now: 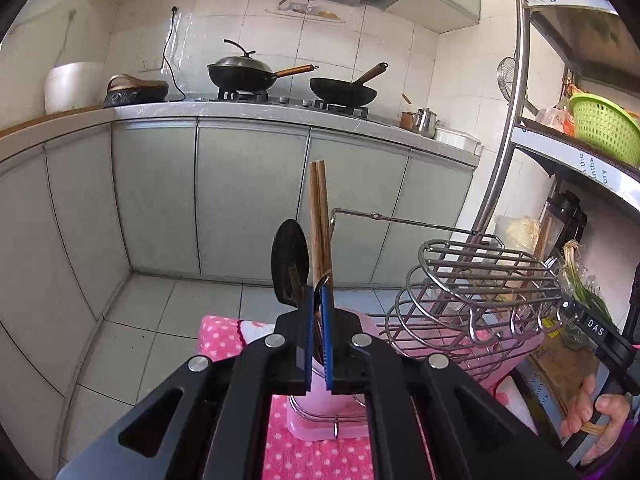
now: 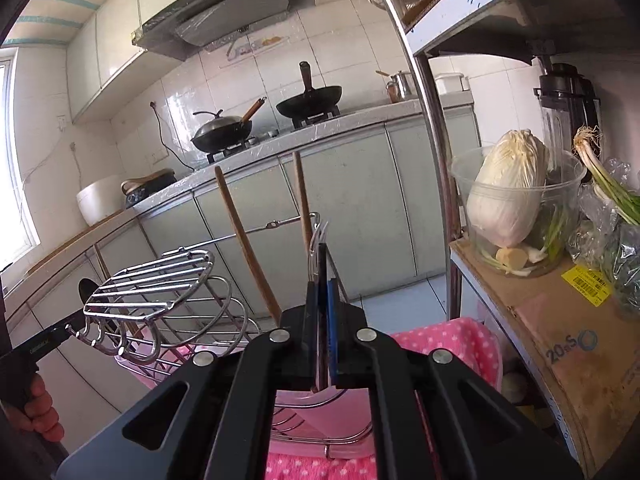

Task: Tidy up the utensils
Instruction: 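Lower the gold spoon and dark stick into the pink cup, then open both grippers to release the utensils in the pink cup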

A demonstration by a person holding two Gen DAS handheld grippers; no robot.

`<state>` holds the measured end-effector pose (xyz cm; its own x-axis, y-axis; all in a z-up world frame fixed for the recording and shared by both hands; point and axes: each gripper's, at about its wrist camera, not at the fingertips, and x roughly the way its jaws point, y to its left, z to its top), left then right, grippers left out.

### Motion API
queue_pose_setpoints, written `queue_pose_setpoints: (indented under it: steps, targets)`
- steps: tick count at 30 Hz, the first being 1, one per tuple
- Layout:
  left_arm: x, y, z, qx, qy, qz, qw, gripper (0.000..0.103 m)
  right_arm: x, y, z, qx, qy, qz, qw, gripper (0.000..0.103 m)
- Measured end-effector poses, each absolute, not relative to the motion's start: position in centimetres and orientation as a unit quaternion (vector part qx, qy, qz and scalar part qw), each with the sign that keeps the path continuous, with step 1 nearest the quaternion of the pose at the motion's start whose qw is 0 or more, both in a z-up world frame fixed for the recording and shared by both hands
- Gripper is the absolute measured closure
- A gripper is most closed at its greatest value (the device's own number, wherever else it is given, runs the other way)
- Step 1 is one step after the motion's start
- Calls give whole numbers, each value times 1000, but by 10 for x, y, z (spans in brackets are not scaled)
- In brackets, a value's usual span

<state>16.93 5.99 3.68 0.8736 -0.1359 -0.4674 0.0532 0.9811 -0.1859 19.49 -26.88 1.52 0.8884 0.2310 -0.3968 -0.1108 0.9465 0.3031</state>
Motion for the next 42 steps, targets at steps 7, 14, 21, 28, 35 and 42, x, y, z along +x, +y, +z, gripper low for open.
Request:
queue_pose_setpoints:
  steps: [7, 14, 21, 28, 35, 42]
  targets:
    - [199, 58, 37, -114, 268, -75, 954, 98, 211, -261, 23, 124, 254, 96, 954, 98]
    - [201, 50, 32, -118, 278, -74, 951, 93, 211, -259, 16, 129, 277, 103, 946, 97]
    - [192, 41, 36, -104, 272, -72, 954, 73, 207, -250, 14, 111, 296, 113, 942, 94]
    - [187, 41, 40, -111, 273, -68, 953, 71, 197, -244, 20, 91, 292, 112, 945, 68]
    - [180, 37, 46, -106, 266, -72, 955, 59, 189, -244, 24, 85, 294, 111, 945, 67]
    - [173, 40, 52, -110, 261, -71, 956, 59, 178, -242, 32, 76, 290, 117, 947, 60]
